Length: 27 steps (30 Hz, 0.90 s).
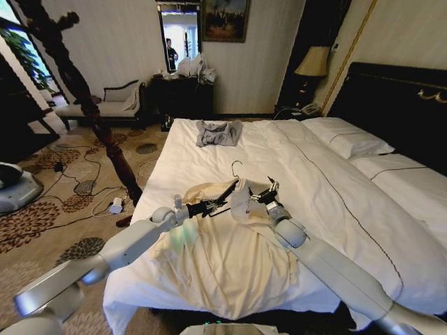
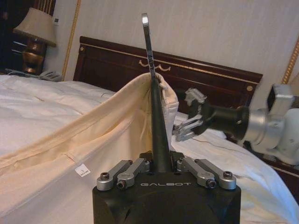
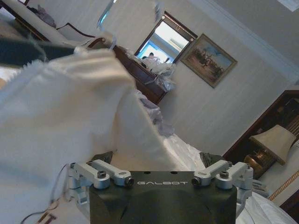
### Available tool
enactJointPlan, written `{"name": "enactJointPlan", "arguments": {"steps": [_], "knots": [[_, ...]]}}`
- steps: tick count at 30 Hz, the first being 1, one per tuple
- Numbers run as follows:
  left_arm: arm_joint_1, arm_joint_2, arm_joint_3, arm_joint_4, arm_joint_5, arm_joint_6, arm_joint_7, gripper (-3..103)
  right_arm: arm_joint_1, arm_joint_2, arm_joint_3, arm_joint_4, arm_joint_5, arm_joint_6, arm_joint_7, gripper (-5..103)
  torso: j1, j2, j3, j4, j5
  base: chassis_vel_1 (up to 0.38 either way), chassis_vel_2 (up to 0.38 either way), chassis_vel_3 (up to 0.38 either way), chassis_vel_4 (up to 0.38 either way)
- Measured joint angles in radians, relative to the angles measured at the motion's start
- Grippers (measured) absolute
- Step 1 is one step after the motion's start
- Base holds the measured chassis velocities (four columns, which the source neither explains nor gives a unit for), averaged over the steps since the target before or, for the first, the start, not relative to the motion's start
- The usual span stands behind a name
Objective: Pick up the clothes from the bed and hang them on the clothes hanger.
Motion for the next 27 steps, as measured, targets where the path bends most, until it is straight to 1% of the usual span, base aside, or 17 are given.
{"name": "enactJointPlan", "arguments": {"steps": [3, 4, 7, 9, 10, 13, 14, 16, 17, 18, 19, 22, 23, 25, 26, 27], "knots": [[0.0, 0.009, 0.0, -0.021, -0.003, 0.006, -0.002, 19, 0.032, 0.012, -0.022, -0.029, -0.009, 0.0, 0.001, 100, 0.0, 0.0, 0.0, 0.0001, 0.0, 0.0, 0.0, 0.0, 0.0], [0.001, 0.012, 0.001, -0.026, -0.003, 0.008, -0.002, 19, 0.041, 0.016, -0.028, -0.038, -0.011, 0.0, 0.003, 103, 0.0, 0.0, 0.0, 0.0003, 0.0, 0.0, 0.0, 0.0, 0.0], [0.009, 0.017, 0.002, -0.035, 0.001, 0.009, -0.004, 19, 0.053, 0.018, -0.035, -0.049, -0.018, 0.002, 0.006, 100, 0.0, 0.0, 0.0, 0.0004, -0.0001, 0.0, 0.0, 0.0, 0.0], [0.016, 0.02, 0.002, -0.037, 0.006, 0.009, -0.005, 19, 0.054, 0.018, -0.038, -0.052, -0.023, 0.002, 0.008, 90, 0.0, 0.0, 0.0, 0.0001, 0.0, 0.0, 0.0, 0.0, 0.0], [0.016, 0.02, 0.002, -0.037, 0.006, 0.009, -0.005, 19, 0.054, 0.018, -0.038, -0.052, -0.023, 0.002, 0.008, 90, 0.0, 0.0, 0.0, 0.0001, 0.0, 0.0, 0.0, 0.0, 0.0], [0.019, 0.02, 0.005, -0.029, 0.014, 0.009, -0.006, 19, 0.047, 0.013, -0.041, -0.053, -0.058, 0.008, 0.007, 74, 0.0, 0.0, 0.0, 0.0002, 0.0, 0.0, 0.0, 0.0, 0.0], [0.019, 0.02, 0.005, -0.029, 0.014, 0.009, -0.006, 19, 0.047, 0.013, -0.041, -0.053, -0.058, 0.008, 0.007, 74, 0.0, 0.0, 0.0, 0.0002, 0.0, 0.0, 0.0, 0.0, 0.0], [0.019, 0.013, 0.006, -0.017, 0.014, 0.009, -0.007, 19, 0.041, 0.01, -0.044, -0.057, -0.088, 0.01, 0.004, 63, 0.0, 0.0, 0.0, 0.0002, 0.0, 0.0, 0.0, 0.0, 0.0], [0.019, 0.009, 0.006, -0.012, 0.014, 0.009, -0.007, 19, 0.038, 0.01, -0.044, -0.061, -0.104, 0.014, 0.002, 63, 0.0, 0.0, 0.0, 0.0002, 0.0, 0.0, 0.0, 0.0, 0.0], [0.018, 0.005, 0.007, -0.006, 0.015, 0.009, -0.009, 19, 0.035, 0.008, -0.045, -0.068, -0.131, 0.019, -0.001, 57, 0.0, 0.0, 0.0, 0.0, -0.0001, 0.0, 0.0, 0.0, 0.0], [0.018, 0.005, 0.007, -0.006, 0.015, 0.009, -0.009, 19, 0.035, 0.008, -0.045, -0.068, -0.131, 0.019, -0.001, 57, 0.0, 0.0, 0.0, 0.0, -0.0001, 0.0, 0.0, 0.0, 0.0], [0.014, 0.003, 0.01, -0.003, 0.015, 0.011, -0.017, 19, 0.033, 0.003, -0.053, -0.083, -0.214, 0.036, -0.014, 41, 0.0, 0.0, 0.0, 0.0001, 0.0, 0.0, 0.0, 0.0, 0.0], [0.014, 0.003, 0.01, -0.003, 0.015, 0.011, -0.017, 19, 0.033, 0.003, -0.053, -0.083, -0.214, 0.036, -0.014, 41, 0.0, 0.0, 0.0, 0.0001, 0.0, 0.0, 0.0, 0.0, 0.0], [0.013, 0.004, 0.011, -0.003, 0.015, 0.012, -0.019, 19, 0.036, -0.001, -0.06, -0.095, -0.292, 0.052, -0.03, 30, 0.0, 0.0, 0.0, 0.0001, 0.0, 0.0, 0.0, 0.0, 0.0], [0.013, 0.005, 0.01, -0.005, 0.015, 0.012, -0.019, 19, 0.037, -0.002, -0.062, -0.103, -0.34, 0.062, -0.041, 30, 0.0, 0.0, 0.0, 0.0002, 0.0, 0.0, 0.0, 0.0, 0.0], [0.013, 0.007, 0.01, -0.005, 0.015, 0.012, -0.019, 19, 0.038, -0.002, -0.062, -0.108, -0.365, 0.069, -0.047, 27, 0.0, 0.0, 0.0, 0.0002, 0.0, 0.0, 0.0, 0.0, 0.0]]}}
